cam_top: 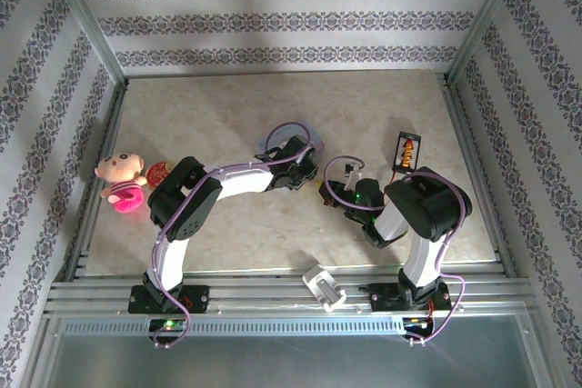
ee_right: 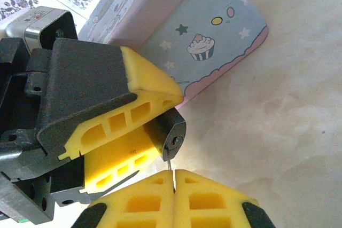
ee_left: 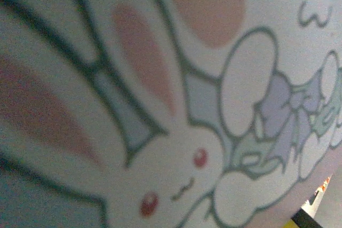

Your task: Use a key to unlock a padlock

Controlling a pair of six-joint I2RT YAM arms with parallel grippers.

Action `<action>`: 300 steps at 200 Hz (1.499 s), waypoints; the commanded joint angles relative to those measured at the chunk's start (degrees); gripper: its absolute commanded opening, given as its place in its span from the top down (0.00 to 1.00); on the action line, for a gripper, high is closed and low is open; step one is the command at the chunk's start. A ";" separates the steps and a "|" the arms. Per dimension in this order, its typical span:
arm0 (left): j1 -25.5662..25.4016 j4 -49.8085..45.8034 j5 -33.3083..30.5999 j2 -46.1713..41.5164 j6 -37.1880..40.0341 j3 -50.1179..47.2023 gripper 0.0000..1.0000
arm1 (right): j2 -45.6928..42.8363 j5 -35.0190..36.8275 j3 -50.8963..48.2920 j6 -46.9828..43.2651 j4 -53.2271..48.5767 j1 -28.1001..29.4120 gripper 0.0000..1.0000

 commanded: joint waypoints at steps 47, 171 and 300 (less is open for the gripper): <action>0.25 0.37 3.47 -1.16 -1.15 -1.62 0.93 | -0.04 2.18 1.62 -0.35 3.43 0.64 1.00; 0.16 2.66 6.99 -0.97 -2.44 -2.03 0.93 | 0.83 -0.14 3.81 1.93 3.42 0.55 1.00; 0.25 7.53 12.15 -1.33 -8.23 -2.74 0.98 | -7.15 4.34 1.06 3.38 3.45 -0.07 1.00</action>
